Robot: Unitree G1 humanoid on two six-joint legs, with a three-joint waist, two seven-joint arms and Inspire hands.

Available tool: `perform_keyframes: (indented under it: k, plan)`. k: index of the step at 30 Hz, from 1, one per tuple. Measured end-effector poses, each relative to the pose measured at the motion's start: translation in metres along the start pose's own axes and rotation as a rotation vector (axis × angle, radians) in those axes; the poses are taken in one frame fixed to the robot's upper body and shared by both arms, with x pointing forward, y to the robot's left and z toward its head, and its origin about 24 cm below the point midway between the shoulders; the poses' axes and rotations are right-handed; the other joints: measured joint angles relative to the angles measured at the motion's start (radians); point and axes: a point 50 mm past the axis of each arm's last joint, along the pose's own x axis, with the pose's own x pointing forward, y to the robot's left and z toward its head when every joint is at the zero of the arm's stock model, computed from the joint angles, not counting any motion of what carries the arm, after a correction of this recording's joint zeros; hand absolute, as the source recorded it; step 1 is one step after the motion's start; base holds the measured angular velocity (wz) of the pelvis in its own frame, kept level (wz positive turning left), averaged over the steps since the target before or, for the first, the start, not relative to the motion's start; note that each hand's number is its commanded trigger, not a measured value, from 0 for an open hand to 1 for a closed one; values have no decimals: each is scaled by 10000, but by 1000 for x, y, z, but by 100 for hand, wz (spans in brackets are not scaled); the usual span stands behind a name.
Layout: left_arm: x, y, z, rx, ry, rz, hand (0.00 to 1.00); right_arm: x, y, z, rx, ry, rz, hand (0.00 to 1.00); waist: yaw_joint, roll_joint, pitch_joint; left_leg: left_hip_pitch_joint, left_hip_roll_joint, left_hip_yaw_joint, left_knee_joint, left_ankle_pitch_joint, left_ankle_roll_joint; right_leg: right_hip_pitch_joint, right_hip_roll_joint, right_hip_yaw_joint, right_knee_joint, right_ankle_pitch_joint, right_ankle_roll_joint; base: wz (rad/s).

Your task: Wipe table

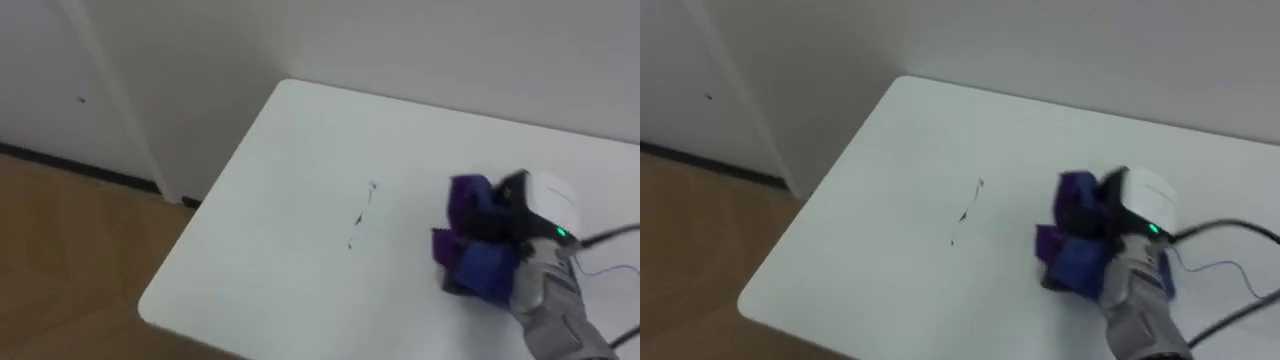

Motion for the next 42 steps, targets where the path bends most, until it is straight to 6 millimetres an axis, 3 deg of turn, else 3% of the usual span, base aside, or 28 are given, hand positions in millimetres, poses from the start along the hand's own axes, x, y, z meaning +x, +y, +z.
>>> perform_keyframes:
  k: [2, 4, 7, 8, 9, 10, 12, 15, 18, 21, 26, 31, 34, 36, 37, 39, 40, 42]
  plan:
    - [-2, -2, -9, -224, 204, -76, 0, 3, -2, 5, 14, -244, 23, 100, 120, -62, -12, 9, -34, -194, -220, 133, -45, 0, -22, -92, -8, -126, -11, 44]
    - [-4, -6, -22, -459, 549, -181, 0, -1, 3, -7, -162, 27, 261, 100, 44, -102, -57, 43, -46, -257, -287, 200, -99, 71, -22, -331, -14, -173, 6, 44]
    - [-8, -7, -40, -582, 935, -167, 0, -21, 12, -46, 400, 1235, 445, 100, -428, -286, -134, 197, 1, -357, -314, 209, -110, 425, -25, -562, -49, -235, 35, 58]
    - [-9, -5, -44, -685, 1030, -76, 0, -29, 13, -62, 687, 1784, 359, 100, -705, -408, -156, 324, -9, -344, -399, 217, -120, 684, -21, -518, -202, -238, 39, 48]
    - [-10, -1, -48, -766, 1081, 61, 0, -39, 13, -80, 920, 2493, 220, 100, -794, -527, -204, 477, -17, -285, -500, 217, -120, 847, -18, -404, -360, -244, 49, 37]
    - [-10, 1, -48, -873, 1054, 148, 0, -45, 13, -90, 1096, 2926, 148, 100, -823, -528, -199, 549, -16, -237, -532, 217, -120, 925, -15, -322, -357, -244, 49, 7]
    - [-11, 14, -51, -1199, 996, 570, 0, -70, 13, -129, 1605, 4805, -95, 100, -949, -714, -338, 797, -10, -14, -583, 216, -120, 1148, -29, -261, -341, -247, 55, -9]
    - [-12, 24, -54, -1305, 944, 967, 0, -103, 0, -174, 1781, 6812, -596, 100, -1256, -716, -374, 968, -2, 217, -639, 129, -6, 1346, -43, -221, -341, -251, 62, -5]
    - [-13, 30, -57, -1611, 1037, 1180, 0, -133, -9, -203, 2330, 8608, -1376, 100, -1561, -708, -400, 975, 11, 271, -563, -38, 39, 1387, -21, 28, -344, -283, 113, -9]
    - [-12, 33, -55, -1783, 969, 1293, 0, -156, -16, -217, 2330, 9415, -1665, 100, -1691, -719, -402, 975, 38, 388, -398, -99, 7, 1391, 13, 220, -345, -287, 118, -18]
    - [-11, 32, -50, -1732, 834, 1259, 0, -161, -18, -220, 2115, 9541, -1687, 100, -1877, -682, -412, 977, 83, 443, -211, -134, -41, 1452, 57, 255, -335, -287, 118, -8]
    - [-8, 15, -42, -1447, 712, 717, 0, -138, -22, -207, 1445, 8875, -1665, 100, -1551, -473, -365, 905, 145, 698, -165, -154, -119, 1250, 66, 265, -275, -276, 96, -19]
    - [-7, 1, -41, -1130, 833, 228, 0, -110, -16, -179, 547, 7509, -1239, 100, -1237, -360, -280, 819, 209, 950, -129, -141, -177, 983, 136, 290, -57, -252, -42, -45]
    - [-4, -2, -28, -824, 551, 72, 0, -74, -3, -127, -353, 4926, -458, 100, -779, -268, -220, 626, 245, 928, -80, -118, -207, 578, 183, 268, 98, -242, -170, -53]
    - [-3, -2, -26, -752, 493, 48, 0, -65, 2, -110, -510, 4123, -247, 100, -707, -273, -173, 577, 260, 907, -40, -106, -207, 515, 189, 239, 152, -270, -176, -18]
    - [1, -3, -2, -335, -89, -98, 0, -34, 19, -40, -1146, 1161, 524, 100, -372, -268, 7, 373, 270, 908, 128, -83, -223, 88, 113, 180, 621, -499, -310, 6]
    - [1, -4, 2, -246, -195, -149, 0, -29, 23, -24, -1146, 595, 665, 100, -295, -241, -6, 302, 266, 908, 155, -84, -227, -29, 75, 153, 772, -559, -327, 15]
    - [3, -3, 21, -68, -728, -202, 0, -14, 31, 30, -898, -1192, 1027, 100, 287, -206, 45, 112, 188, 901, 394, -122, -225, -491, -189, 29, 1495, -918, -332, 15]
